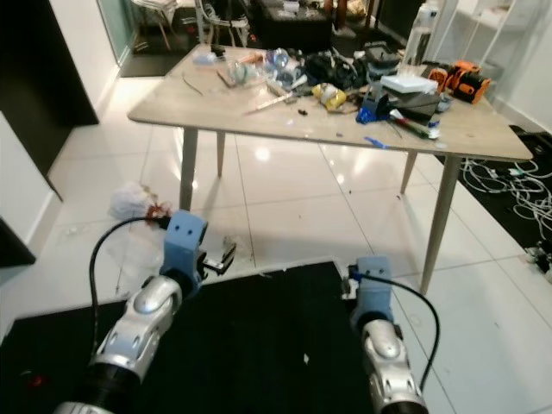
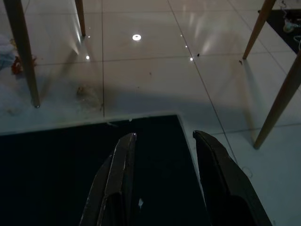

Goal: Picking trash to rubbish bin

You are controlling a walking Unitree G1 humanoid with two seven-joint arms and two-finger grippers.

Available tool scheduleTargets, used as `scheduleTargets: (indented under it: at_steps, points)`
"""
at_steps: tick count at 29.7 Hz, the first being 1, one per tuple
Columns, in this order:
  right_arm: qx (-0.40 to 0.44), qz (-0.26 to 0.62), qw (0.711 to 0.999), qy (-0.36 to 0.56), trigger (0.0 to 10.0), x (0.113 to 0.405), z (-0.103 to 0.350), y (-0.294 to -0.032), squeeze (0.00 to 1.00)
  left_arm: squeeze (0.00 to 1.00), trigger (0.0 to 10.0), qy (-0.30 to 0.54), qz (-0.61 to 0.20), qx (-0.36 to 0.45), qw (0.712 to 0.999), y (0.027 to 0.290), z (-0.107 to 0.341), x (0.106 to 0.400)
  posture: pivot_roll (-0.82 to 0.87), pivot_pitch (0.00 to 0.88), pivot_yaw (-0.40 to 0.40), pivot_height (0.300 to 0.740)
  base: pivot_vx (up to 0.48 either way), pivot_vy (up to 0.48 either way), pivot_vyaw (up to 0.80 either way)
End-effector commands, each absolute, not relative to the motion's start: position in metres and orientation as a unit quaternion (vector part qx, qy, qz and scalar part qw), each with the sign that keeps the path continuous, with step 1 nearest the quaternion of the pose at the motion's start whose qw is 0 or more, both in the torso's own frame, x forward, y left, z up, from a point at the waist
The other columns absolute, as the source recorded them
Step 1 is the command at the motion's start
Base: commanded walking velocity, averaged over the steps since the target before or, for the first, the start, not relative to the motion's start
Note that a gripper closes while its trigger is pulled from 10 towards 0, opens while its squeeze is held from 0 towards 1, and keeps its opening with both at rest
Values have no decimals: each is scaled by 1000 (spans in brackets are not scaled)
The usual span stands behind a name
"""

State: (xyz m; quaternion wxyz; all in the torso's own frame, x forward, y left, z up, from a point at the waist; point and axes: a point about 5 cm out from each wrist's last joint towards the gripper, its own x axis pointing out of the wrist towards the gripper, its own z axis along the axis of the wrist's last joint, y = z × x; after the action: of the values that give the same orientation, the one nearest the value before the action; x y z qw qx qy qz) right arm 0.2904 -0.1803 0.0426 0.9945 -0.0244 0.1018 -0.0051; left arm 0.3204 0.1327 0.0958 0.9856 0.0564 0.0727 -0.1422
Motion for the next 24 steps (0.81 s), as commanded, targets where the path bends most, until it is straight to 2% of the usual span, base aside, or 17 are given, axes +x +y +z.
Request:
scheduleTargets:
  at_steps: [1, 7, 13, 24]
  points:
    - [-23, -14, 995, 93, 10000, 291, 46, -186, 0, 0, 10000, 77, -146, 58, 985, 131, 94, 320, -93, 78, 4, 740, 382, 0, 0]
    - [-27, -23, 996, 82, 10000, 296, 53, -192, 0, 0, 10000, 75, -146, 58, 985, 131, 96, 320, -94, 78, 4, 740, 381, 0, 0]
    - [-31, -36, 996, 78, 10000, 299, 58, -199, 0, 0, 10000, 74, -145, 59, 985, 131, 97, 321, -95, 78, 3, 740, 379, 0, -736]
    - [-31, -36, 998, 40, 10000, 306, 75, -202, 0, 0, 10000, 70, -146, 60, 985, 130, 99, 322, -99, 78, 2, 740, 380, 0, 0]
